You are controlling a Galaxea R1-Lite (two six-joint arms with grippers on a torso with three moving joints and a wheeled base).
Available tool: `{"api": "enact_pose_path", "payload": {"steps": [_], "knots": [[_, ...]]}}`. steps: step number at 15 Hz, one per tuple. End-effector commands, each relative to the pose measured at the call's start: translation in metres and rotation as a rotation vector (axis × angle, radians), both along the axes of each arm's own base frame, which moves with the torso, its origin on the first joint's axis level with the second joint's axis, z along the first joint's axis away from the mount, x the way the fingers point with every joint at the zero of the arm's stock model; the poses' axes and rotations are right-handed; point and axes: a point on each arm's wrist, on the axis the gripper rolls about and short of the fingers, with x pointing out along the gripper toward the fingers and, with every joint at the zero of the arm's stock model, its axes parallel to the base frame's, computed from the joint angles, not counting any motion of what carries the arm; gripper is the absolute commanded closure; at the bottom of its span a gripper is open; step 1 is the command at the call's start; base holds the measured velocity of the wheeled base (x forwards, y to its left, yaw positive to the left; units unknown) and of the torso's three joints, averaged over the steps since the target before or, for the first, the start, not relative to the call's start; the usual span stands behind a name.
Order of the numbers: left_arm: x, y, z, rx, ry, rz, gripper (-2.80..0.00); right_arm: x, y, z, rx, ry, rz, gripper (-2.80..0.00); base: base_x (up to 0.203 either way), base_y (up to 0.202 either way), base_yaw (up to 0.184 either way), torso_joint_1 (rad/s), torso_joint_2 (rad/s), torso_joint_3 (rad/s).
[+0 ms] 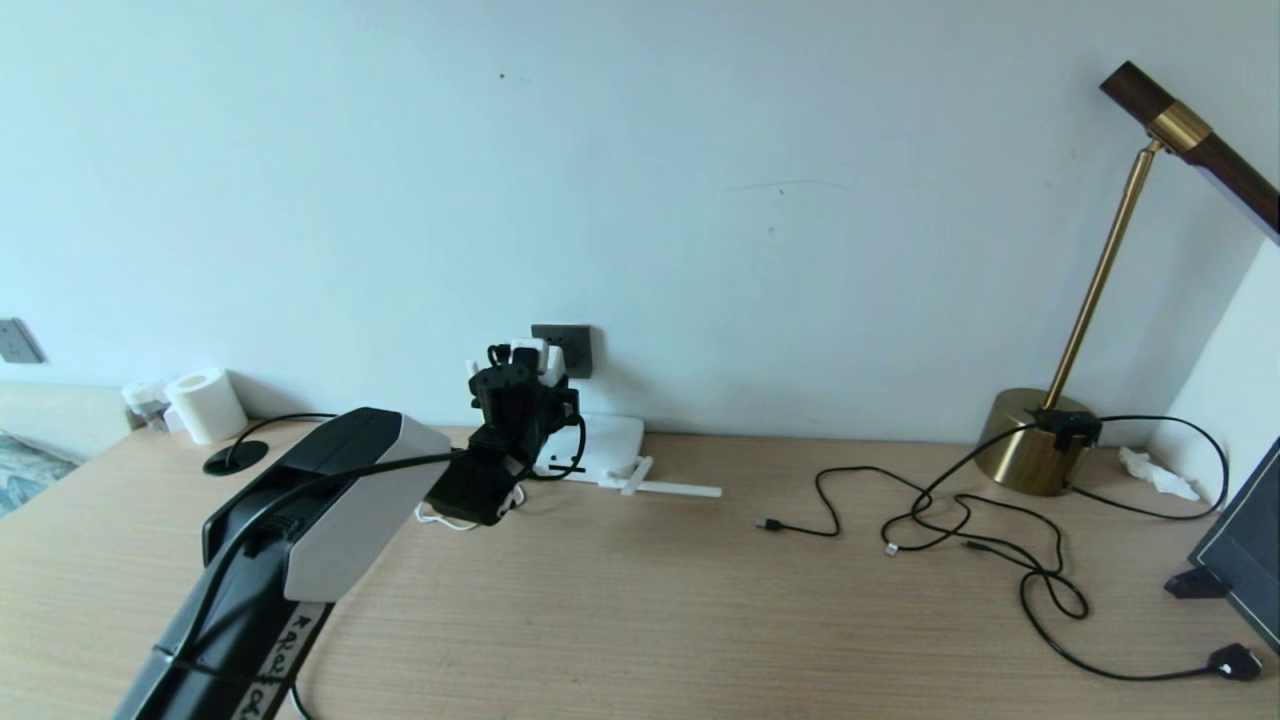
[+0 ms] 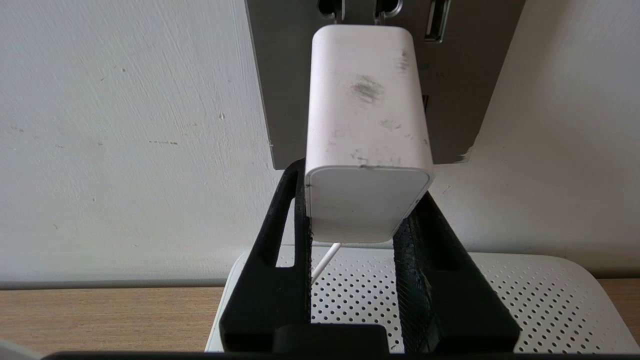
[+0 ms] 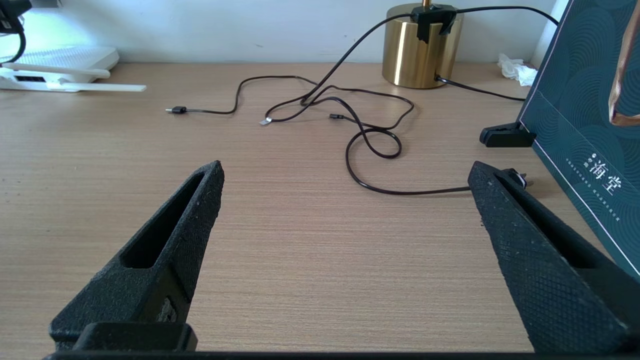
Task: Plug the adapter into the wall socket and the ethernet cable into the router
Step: Hand it to the other hand
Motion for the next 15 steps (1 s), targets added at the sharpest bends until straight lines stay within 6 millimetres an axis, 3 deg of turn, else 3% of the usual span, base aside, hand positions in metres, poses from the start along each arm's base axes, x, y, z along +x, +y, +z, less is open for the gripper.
{"api": "enact_pose_path", "payload": {"steps": [1, 7, 15], "knots": [[0.0, 0.0, 0.005, -0.004, -0.017, 0.001, 0.0, 0.0, 0.0, 0.0, 0.0, 0.0, 0.0, -2.8, 0.0, 0.0, 0.0, 0.0, 0.0, 0.0], [-0.004, -0.001, 0.018, -0.005, -0.028, -0.004, 0.0, 0.0, 0.0, 0.0, 0.0, 0.001, -0.001, -2.8, 0.0, 0.0, 0.0, 0.0, 0.0, 0.0], [-0.006, -0.002, 0.02, -0.001, -0.019, -0.005, 0.0, 0.0, 0.0, 0.0, 0.0, 0.001, -0.001, -2.8, 0.0, 0.0, 0.0, 0.0, 0.0, 0.0]]}}
